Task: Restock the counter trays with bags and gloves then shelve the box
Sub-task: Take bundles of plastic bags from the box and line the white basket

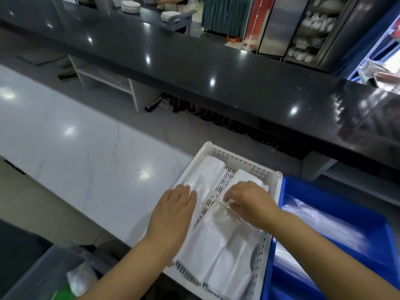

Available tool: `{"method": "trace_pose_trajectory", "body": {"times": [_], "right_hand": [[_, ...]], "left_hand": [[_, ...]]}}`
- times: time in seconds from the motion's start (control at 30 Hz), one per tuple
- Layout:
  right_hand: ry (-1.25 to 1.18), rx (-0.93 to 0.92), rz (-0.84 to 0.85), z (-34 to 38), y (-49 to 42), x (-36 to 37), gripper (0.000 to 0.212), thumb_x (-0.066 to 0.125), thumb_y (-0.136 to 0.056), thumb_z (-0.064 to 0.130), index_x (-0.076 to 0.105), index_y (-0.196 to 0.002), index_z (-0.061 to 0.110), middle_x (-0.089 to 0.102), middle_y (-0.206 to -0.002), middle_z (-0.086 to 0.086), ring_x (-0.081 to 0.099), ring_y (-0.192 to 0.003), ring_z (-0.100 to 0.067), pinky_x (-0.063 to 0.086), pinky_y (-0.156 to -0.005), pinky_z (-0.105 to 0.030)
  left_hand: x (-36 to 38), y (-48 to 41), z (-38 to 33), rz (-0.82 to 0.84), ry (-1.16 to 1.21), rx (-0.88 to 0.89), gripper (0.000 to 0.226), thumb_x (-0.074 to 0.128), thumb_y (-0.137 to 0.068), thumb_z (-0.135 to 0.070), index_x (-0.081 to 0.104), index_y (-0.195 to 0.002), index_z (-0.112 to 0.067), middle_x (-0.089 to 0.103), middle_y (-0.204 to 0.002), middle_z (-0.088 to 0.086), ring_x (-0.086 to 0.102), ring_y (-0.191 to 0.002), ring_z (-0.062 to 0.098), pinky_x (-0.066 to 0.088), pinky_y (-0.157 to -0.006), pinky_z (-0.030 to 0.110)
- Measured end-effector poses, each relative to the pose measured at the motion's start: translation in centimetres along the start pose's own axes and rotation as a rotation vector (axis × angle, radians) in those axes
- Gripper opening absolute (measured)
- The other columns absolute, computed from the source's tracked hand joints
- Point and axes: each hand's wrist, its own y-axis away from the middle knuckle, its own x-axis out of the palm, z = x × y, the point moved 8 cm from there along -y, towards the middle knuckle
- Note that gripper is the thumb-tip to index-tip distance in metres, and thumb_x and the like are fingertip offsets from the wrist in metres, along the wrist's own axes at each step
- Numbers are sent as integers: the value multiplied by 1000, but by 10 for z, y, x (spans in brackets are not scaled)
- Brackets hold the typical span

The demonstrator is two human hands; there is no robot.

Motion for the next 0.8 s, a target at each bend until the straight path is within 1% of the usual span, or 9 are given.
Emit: {"method": "trace_pose_trajectory", "body": {"times": [0.07,0.17,0.27,0.33,0.47,0.53,0.6,0.7,0.8], "right_hand": [[24,-69,-2,9,-2,14,25,66,-72,7,69,-94,19,70,-92,0,64,-87,-25,46,-76,-35],[101,-103,63,11,-12,29,35,59,-81,9,60,-113,21,63,-113,2,56,-107,-21,38,-96,-35],[137,-93,189,6,-21,37,39,50,-84,10,53,-121,21,57,-116,-1,50,-110,-22,27,-104,-37],[165,-117,219,7,-24,35,38,51,-83,12,53,-119,22,56,-108,-1,50,-103,-22,29,-100,-36],[97,-120,275,3,-18,26,26,52,-82,12,59,-106,18,55,-103,-4,45,-99,-24,34,-96,-34],[87,-123,252,1,-14,20,26,52,-79,8,61,-101,18,55,-101,-3,45,-97,-23,32,-95,-31],[73,-123,196,-1,-12,10,27,54,-74,5,63,-96,18,57,-97,-1,47,-95,-23,29,-94,-27],[39,-104,123,-1,-13,-8,21,58,-73,8,62,-90,19,58,-93,2,49,-91,-20,27,-95,-26],[-5,-86,10,2,-16,-23,16,65,-76,13,61,-91,19,59,-96,1,50,-94,-20,34,-95,-30]], "left_hand": [[16,1,-2,33,-31,85,64,84,-53,-38,70,-109,-9,70,-115,10,66,-107,26,45,-100,39],[32,3,-4,163,2,98,63,33,-82,-43,54,-128,-5,49,-138,12,46,-130,23,3,-115,37],[40,2,-9,228,-72,144,62,-3,-85,-38,-12,-139,-9,-11,-155,11,-11,-145,21,-24,-115,35],[39,4,-13,219,-64,177,54,2,-93,-36,-25,-131,-9,-19,-155,11,-20,-144,22,-22,-112,35],[38,4,-14,255,-79,175,60,20,-101,-28,-21,-141,-9,-18,-157,13,-20,-144,25,-20,-111,36],[29,5,-17,234,59,132,58,30,-99,-20,1,-149,-14,-7,-159,9,-10,-146,23,-12,-115,34],[16,4,-25,177,355,45,48,38,-97,-27,30,-144,-20,23,-156,2,15,-143,19,13,-116,30],[16,8,-33,277,765,-165,44,51,-87,-49,51,-126,-29,60,-119,-7,53,-109,11,42,-87,24],[8,6,-32,207,729,-186,12,57,-83,-37,54,-83,-26,56,-74,-8,53,-68,9,34,-53,21]]}}
